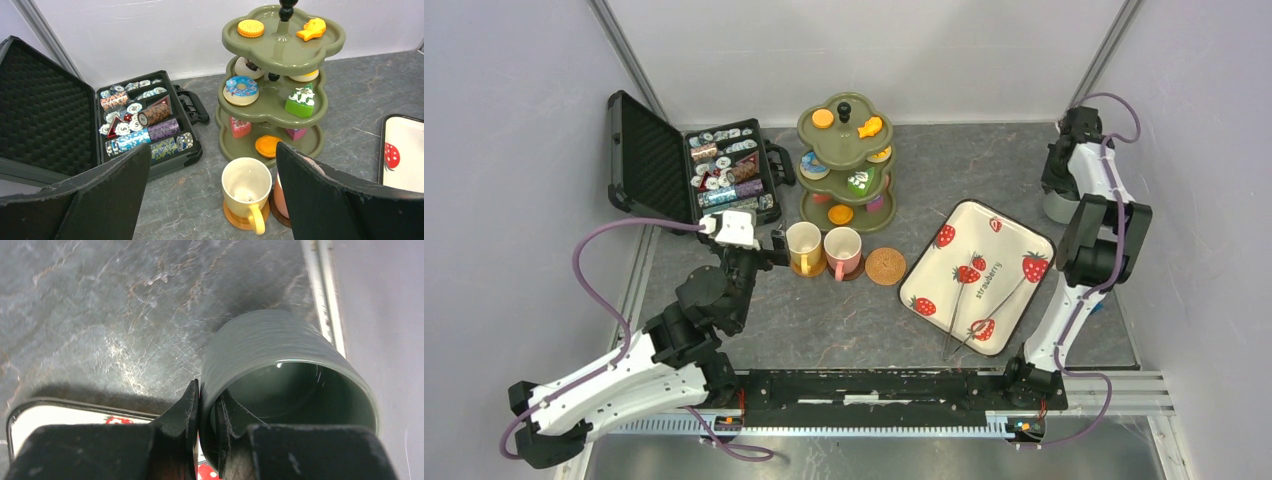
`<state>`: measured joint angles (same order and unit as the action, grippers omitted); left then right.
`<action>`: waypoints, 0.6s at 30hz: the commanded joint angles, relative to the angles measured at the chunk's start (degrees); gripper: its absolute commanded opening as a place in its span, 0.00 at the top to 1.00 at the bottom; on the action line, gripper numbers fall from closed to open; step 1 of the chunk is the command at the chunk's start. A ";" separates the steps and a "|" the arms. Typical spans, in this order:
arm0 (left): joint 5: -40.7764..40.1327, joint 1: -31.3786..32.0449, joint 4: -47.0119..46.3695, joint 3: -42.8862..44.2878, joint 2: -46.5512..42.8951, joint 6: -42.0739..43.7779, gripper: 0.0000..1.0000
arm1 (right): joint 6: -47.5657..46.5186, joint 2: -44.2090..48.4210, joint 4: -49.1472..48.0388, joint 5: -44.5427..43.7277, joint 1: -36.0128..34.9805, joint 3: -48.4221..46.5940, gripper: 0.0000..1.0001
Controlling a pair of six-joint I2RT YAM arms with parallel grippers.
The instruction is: Serve the afternoon tea
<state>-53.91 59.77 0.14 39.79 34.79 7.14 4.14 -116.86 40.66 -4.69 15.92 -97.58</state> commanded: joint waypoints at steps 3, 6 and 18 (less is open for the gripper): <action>-0.05 -0.20 -0.51 2.13 -2.28 -0.86 0.00 | 18.25 9.20 7.16 -22.73 -10.03 -4.28 1.00; 0.02 -0.22 -0.47 1.97 -3.20 -1.16 0.00 | 21.57 14.28 5.89 -22.99 -15.28 1.14 1.00; 1.02 -0.21 1.95 2.63 -4.08 -2.97 0.00 | 51.35 26.14 -0.53 -17.44 -40.42 16.63 1.00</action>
<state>-53.43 59.75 1.80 39.86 31.48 6.31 39.53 -91.79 39.97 -20.95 -22.22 -79.48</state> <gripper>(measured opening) 0.997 0.167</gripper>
